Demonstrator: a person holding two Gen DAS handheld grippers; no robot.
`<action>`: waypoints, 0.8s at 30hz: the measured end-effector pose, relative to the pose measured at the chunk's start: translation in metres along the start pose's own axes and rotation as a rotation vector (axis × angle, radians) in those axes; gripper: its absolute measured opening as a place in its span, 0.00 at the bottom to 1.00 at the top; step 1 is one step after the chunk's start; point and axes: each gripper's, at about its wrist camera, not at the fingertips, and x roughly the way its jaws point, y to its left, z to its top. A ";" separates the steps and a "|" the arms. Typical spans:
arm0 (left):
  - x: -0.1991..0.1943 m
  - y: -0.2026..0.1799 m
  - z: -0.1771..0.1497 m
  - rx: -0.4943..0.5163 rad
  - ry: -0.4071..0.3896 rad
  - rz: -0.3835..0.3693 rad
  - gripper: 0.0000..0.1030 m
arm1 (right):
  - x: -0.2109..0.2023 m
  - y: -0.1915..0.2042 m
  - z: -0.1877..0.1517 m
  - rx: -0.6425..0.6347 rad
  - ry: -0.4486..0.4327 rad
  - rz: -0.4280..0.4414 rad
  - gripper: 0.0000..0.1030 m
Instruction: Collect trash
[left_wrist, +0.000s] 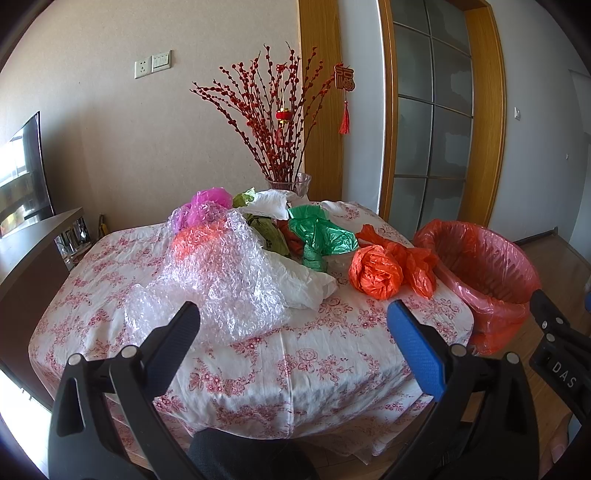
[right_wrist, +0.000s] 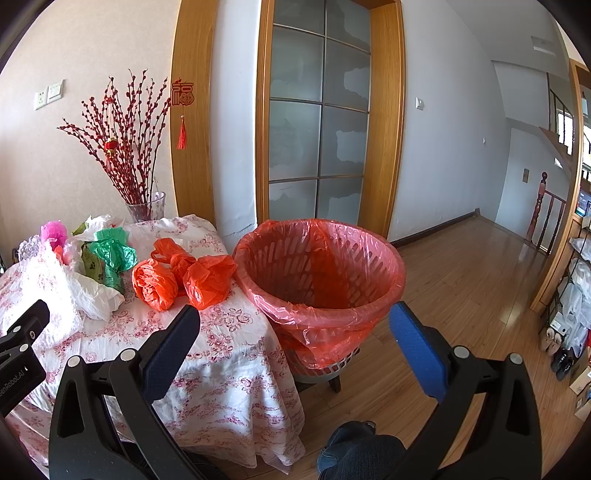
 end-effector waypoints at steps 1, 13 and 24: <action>0.000 0.000 0.000 0.000 0.000 0.000 0.96 | 0.000 0.000 0.000 0.000 0.000 0.000 0.98; 0.000 0.000 0.000 0.001 0.001 0.000 0.96 | 0.000 0.000 0.001 0.001 0.002 0.000 0.98; 0.001 0.001 -0.003 0.001 0.001 0.000 0.96 | 0.001 -0.001 0.002 0.001 -0.001 0.000 0.98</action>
